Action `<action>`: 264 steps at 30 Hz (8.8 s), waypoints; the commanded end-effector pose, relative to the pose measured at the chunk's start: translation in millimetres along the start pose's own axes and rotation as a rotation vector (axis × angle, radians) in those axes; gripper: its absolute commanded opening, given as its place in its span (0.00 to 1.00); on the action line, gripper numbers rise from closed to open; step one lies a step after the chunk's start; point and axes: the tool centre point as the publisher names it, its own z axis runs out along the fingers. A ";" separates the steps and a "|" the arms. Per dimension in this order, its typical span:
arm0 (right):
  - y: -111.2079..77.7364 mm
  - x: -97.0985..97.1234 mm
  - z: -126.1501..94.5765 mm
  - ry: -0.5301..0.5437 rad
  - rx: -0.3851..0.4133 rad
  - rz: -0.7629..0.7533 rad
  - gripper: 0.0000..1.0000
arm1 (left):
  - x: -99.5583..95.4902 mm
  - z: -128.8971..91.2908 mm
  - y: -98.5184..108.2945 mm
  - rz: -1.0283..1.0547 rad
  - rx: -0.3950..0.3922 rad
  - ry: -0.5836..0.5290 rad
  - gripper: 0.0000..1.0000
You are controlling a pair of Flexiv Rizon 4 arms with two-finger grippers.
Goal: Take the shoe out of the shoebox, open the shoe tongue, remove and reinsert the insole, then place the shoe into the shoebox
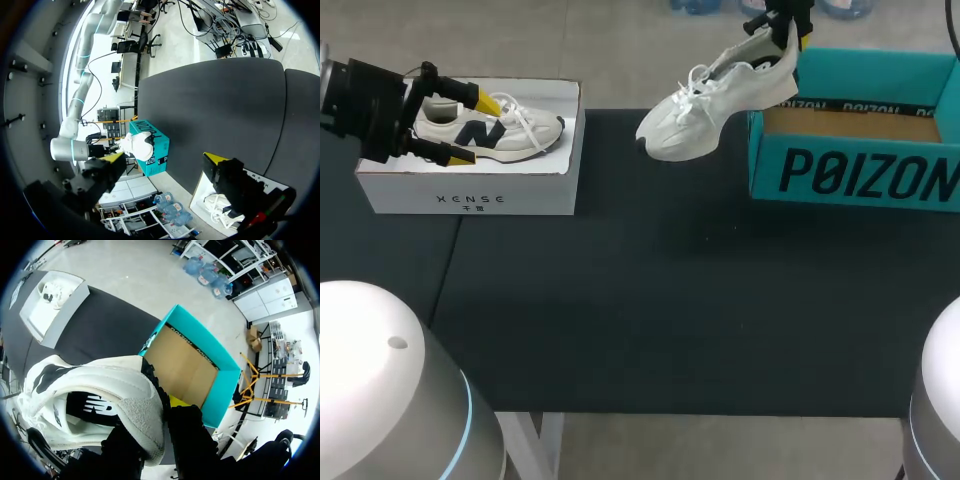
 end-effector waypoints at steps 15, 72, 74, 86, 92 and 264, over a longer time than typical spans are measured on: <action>-8.7 -90.1 28.0 0.022 0.047 0.299 0.00 | -0.1 0.2 -0.1 0.001 0.000 0.003 1.00; -116.8 -217.1 162.0 -0.073 0.118 0.621 0.00 | -0.1 0.2 -0.1 0.001 0.000 0.003 1.00; -119.1 -215.9 171.1 -0.079 0.120 0.629 0.00 | -0.1 0.2 -0.1 0.001 0.000 0.003 1.00; -128.4 -211.5 206.2 -0.061 0.141 0.650 0.00 | -0.1 0.2 -0.1 0.001 0.000 0.003 1.00; -138.0 -203.3 226.1 -0.052 0.181 0.619 0.00 | -0.1 0.2 -0.1 0.001 0.000 0.003 1.00; -159.6 -193.0 101.3 0.249 0.077 0.542 1.00 | 122.2 -107.9 244.5 0.324 0.043 1.121 1.00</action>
